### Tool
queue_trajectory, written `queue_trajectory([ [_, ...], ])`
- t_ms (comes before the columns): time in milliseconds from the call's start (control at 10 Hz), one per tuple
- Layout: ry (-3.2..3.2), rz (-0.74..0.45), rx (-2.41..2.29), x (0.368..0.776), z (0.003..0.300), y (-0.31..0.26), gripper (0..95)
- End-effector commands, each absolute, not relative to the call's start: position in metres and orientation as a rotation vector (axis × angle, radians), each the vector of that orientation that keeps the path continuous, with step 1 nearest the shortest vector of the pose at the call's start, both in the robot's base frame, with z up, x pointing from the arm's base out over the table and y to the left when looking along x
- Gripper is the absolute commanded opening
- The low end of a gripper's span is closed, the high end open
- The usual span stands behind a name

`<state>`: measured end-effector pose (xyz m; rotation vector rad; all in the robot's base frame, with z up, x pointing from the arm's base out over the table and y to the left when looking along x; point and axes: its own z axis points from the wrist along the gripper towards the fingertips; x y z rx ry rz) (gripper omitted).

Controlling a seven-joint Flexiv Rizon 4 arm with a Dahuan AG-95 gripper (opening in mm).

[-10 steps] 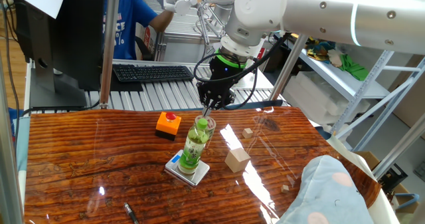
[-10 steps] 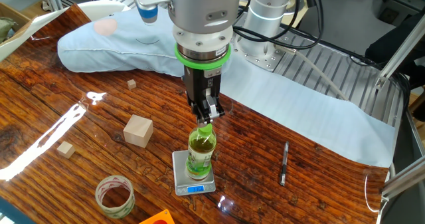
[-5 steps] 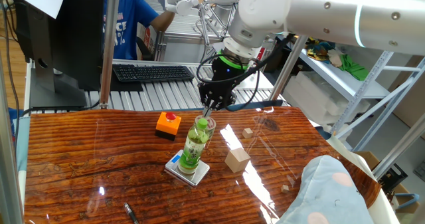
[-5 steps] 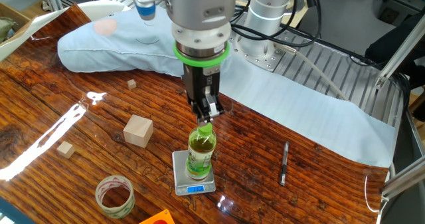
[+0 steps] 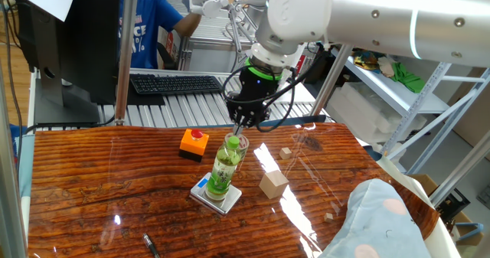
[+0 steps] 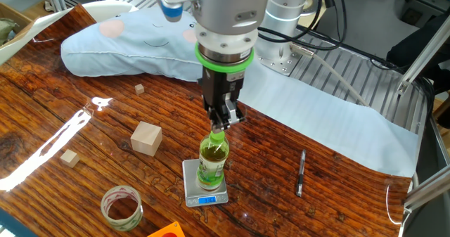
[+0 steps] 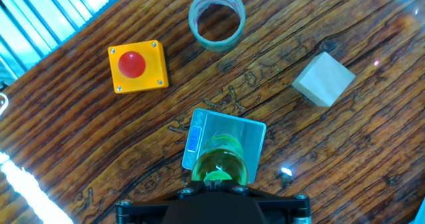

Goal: Remove the object from the scale

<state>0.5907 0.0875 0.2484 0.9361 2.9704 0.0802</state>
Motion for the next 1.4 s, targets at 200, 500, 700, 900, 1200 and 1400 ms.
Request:
queue_trajectory([
  [200, 2.979, 0.091, 0.929, 0.5975, 0.2439, 0.0908, 0.0],
  [500, 2.981, 0.085, 0.925, 0.5995, 0.2423, 0.0918, 0.0],
  [700, 2.968, 0.089, 0.956, 0.5986, 0.2437, 0.0908, 19.0],
  [900, 2.963, 0.099, 0.976, 0.598, 0.2445, 0.0903, 19.0],
  [1200, 2.963, 0.1, 0.992, 0.5957, 0.2436, 0.0913, 19.0],
  [1400, 2.958, 0.1, 1.01, 0.5948, 0.2432, 0.0918, 38.0],
])
